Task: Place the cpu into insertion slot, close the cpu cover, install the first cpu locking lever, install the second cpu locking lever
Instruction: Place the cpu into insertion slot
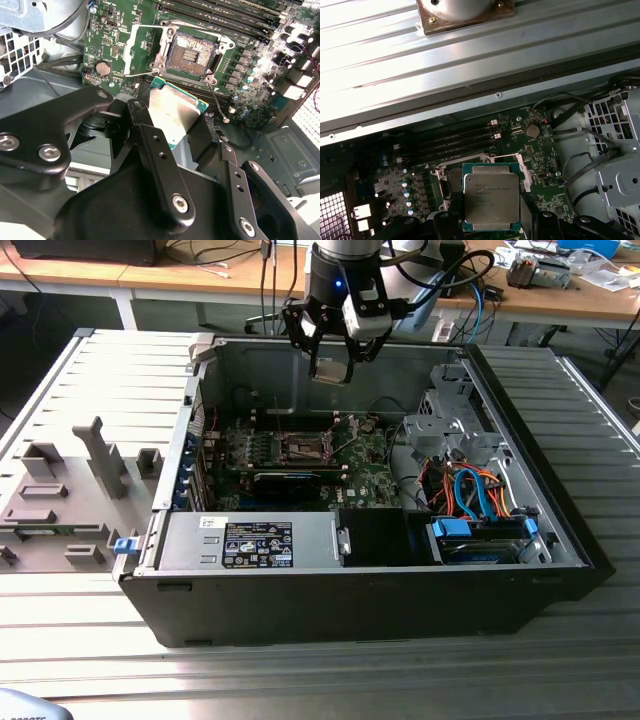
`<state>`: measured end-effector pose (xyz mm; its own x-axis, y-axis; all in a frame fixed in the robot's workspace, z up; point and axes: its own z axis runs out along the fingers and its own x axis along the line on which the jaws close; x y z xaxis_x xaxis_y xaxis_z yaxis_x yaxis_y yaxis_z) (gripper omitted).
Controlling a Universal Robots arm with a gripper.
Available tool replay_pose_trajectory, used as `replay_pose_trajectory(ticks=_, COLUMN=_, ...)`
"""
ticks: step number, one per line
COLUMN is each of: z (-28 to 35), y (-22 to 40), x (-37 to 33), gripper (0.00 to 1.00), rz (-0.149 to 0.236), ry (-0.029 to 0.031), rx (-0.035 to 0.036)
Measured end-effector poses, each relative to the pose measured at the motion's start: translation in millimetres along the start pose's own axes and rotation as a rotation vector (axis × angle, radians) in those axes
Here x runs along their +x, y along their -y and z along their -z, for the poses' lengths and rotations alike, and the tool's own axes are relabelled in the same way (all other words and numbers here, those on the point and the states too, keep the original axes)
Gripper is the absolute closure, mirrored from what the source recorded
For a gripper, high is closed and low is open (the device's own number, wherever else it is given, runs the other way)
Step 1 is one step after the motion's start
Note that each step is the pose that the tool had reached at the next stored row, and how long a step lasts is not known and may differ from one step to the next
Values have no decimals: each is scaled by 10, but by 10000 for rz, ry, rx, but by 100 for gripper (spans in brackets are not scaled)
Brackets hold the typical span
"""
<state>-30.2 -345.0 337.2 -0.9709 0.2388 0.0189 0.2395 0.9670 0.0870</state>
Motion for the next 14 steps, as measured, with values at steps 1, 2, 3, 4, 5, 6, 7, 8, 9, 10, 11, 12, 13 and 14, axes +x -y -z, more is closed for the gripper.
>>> replay_pose_trajectory(ticks=1, z=-1, y=0, x=0, gripper=46, rz=-3, ry=1, rx=0)
replay_pose_trajectory(ticks=2, z=-1, y=0, x=0, gripper=46, rz=-7, ry=1, rx=0)
replay_pose_trajectory(ticks=3, z=-3, y=0, x=0, gripper=46, rz=-15, ry=2, rx=0)
replay_pose_trajectory(ticks=4, z=-3, y=0, x=0, gripper=46, rz=-19, ry=2, rx=0)
replay_pose_trajectory(ticks=5, z=-4, y=0, x=0, gripper=46, rz=-22, ry=3, rx=0)
replay_pose_trajectory(ticks=6, z=-4, y=0, x=0, gripper=46, rz=-28, ry=3, rx=0)
replay_pose_trajectory(ticks=7, z=-5, y=0, x=0, gripper=46, rz=-33, ry=3, rx=-1)
replay_pose_trajectory(ticks=8, z=-6, y=1, x=0, gripper=46, rz=-38, ry=4, rx=-1)
replay_pose_trajectory(ticks=9, z=-7, y=1, x=0, gripper=46, rz=-42, ry=4, rx=-1)
replay_pose_trajectory(ticks=10, z=-7, y=1, x=0, gripper=46, rz=-46, ry=4, rx=-1)
replay_pose_trajectory(ticks=11, z=-8, y=1, x=0, gripper=46, rz=-50, ry=5, rx=-1)
replay_pose_trajectory(ticks=12, z=-8, y=1, x=0, gripper=46, rz=-53, ry=5, rx=-1)
replay_pose_trajectory(ticks=13, z=-9, y=1, x=0, gripper=46, rz=-57, ry=5, rx=-1)
replay_pose_trajectory(ticks=14, z=-9, y=1, x=0, gripper=46, rz=-60, ry=6, rx=-1)
